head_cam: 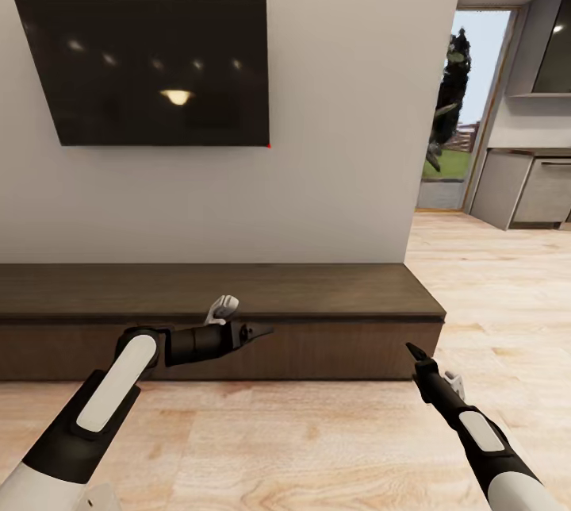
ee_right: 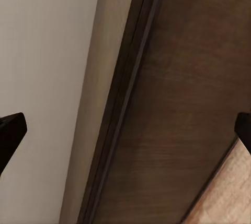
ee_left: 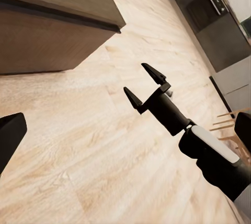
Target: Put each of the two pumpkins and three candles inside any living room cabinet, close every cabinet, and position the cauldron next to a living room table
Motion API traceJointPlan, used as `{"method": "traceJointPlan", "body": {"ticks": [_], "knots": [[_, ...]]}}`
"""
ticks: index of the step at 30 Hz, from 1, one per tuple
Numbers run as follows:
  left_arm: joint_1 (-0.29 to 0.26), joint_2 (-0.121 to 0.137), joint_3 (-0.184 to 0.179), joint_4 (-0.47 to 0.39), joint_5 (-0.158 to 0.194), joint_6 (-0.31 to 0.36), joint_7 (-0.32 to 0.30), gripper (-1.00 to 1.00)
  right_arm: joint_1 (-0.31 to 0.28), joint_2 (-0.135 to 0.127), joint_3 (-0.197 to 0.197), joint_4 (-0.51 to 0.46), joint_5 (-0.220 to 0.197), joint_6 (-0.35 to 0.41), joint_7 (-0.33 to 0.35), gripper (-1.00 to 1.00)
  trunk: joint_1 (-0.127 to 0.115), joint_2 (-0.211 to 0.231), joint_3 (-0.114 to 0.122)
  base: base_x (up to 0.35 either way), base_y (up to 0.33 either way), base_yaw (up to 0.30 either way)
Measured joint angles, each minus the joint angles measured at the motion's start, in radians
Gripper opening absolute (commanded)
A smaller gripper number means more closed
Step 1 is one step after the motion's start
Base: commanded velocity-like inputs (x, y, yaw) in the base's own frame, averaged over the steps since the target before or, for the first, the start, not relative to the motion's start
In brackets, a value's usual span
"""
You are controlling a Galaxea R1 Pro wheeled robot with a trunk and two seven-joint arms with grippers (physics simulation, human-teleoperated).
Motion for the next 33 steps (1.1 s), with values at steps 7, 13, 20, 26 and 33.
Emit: {"method": "traceJointPlan", "body": {"ticks": [7, 13, 20, 26, 33], "knots": [[0.000, 0.000, -0.001, 0.000, 0.005, 0.000, 0.000, 1.00, 0.000, 0.000, -0.002, 0.001, 0.000, 0.002, 0.032, 1.00, 0.000, 0.000, 0.000, 0.101, -0.001, 0.000], [0.000, -0.001, -0.002, -0.001, 0.006, 0.000, 0.000, 1.00, 0.000, 0.000, -0.001, 0.001, 0.000, 0.010, 0.090, 1.00, 0.000, 0.000, 0.000, 0.090, -0.013, 0.000], [0.000, -0.005, -0.002, -0.001, 0.006, 0.000, 0.000, 1.00, 0.000, 0.000, -0.001, 0.004, 0.000, 0.011, 0.094, 1.00, 0.000, 0.000, 0.000, 0.148, -0.001, 0.000], [0.000, -0.007, -0.002, -0.001, 0.006, 0.000, -0.001, 1.00, 0.000, 0.000, 0.000, 0.007, 0.000, 0.010, 0.093, 1.00, 0.000, 0.000, 0.000, 0.122, 0.000, 0.000], [0.000, -0.008, -0.002, -0.001, 0.006, 0.000, 0.000, 1.00, 0.000, 0.000, 0.002, 0.007, 0.000, 0.008, 0.092, 1.00, 0.000, 0.000, 0.000, 0.111, 0.000, 0.000]]}}
